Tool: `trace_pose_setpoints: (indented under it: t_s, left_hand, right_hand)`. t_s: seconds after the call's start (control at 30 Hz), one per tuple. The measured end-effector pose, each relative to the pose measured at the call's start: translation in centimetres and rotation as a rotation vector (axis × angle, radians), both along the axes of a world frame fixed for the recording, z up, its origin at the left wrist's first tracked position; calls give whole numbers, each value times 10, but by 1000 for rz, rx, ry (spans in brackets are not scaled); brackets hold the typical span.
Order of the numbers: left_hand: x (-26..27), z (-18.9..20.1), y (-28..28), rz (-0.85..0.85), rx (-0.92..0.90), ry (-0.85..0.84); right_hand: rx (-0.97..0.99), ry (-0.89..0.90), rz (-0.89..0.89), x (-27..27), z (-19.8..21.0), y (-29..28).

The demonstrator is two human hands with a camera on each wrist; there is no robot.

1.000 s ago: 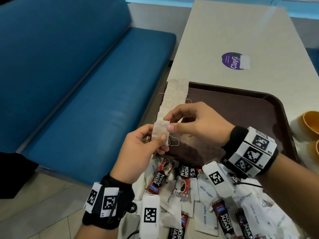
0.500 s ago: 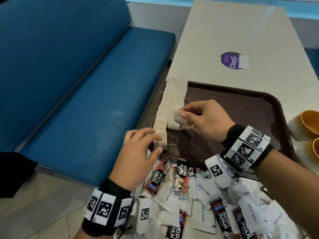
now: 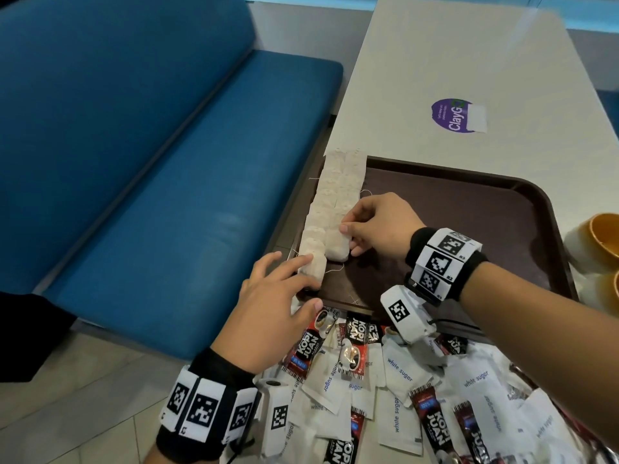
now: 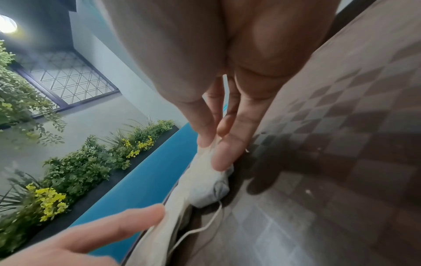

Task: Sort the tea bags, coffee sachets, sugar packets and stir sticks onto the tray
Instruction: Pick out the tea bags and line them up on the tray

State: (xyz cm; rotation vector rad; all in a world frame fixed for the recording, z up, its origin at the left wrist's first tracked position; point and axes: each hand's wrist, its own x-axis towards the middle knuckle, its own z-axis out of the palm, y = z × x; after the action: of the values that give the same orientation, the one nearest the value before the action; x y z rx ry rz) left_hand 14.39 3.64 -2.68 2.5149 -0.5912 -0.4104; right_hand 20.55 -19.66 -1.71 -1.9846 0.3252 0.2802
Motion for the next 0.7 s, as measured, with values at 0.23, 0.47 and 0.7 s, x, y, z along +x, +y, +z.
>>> trace_pose_setpoints:
  t_s: [0.23,0.47,0.7]
  left_hand:
    - [-1,-5,1,16,-45,5]
    - [-6,3,3,19,-118,-37]
    - [-26,19,23,99,-153,-99]
  right_hand:
    - [-62,9,4,3,-4,0]
    - [-262,-105,26,-9,20,-6]
    - [-439,-303,228,-70,104,-10]
